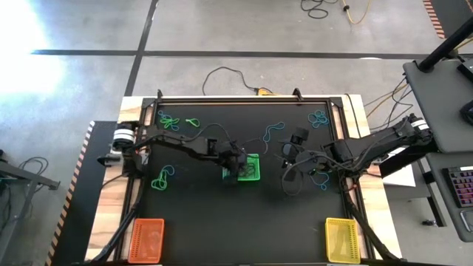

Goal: Sort rubber bands into baskets
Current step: Put the violet rubber band into the green basket

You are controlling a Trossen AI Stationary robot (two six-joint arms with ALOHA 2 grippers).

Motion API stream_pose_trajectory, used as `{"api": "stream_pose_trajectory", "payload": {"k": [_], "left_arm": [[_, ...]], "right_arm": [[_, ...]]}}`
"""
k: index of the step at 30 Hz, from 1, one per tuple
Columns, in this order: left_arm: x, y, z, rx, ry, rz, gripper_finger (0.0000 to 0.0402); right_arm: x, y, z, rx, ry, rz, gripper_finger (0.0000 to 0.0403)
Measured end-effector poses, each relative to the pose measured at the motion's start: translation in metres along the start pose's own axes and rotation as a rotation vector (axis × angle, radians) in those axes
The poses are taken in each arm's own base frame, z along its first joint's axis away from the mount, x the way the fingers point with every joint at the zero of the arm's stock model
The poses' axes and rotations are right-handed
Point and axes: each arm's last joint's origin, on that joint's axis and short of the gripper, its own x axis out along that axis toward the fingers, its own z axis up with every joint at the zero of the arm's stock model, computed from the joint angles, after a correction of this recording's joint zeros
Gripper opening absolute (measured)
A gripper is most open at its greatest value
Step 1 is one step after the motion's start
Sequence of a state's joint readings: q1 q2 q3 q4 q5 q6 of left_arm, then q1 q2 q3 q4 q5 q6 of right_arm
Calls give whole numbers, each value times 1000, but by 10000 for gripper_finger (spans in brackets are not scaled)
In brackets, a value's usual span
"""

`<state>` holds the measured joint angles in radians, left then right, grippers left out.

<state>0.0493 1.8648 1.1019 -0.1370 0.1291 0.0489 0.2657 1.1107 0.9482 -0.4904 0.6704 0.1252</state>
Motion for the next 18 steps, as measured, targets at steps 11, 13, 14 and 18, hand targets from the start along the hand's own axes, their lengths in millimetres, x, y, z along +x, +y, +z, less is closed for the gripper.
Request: {"api": "stream_pose_trajectory", "payload": {"k": [11, 13, 14, 18], "left_arm": [[11, 5, 9, 13, 179, 146, 24], [9, 3, 11, 13, 164, 144, 40], [8, 3, 12, 13, 160, 143, 49], [2, 1, 12, 12, 153, 142, 92]], "right_arm": [[2, 3, -7, -12, 46, 73, 238], [3, 3, -10, -11, 58, 73, 238], [3, 3, -12, -11, 70, 70, 238], [3, 1, -18, -20, 120, 56, 237]]}}
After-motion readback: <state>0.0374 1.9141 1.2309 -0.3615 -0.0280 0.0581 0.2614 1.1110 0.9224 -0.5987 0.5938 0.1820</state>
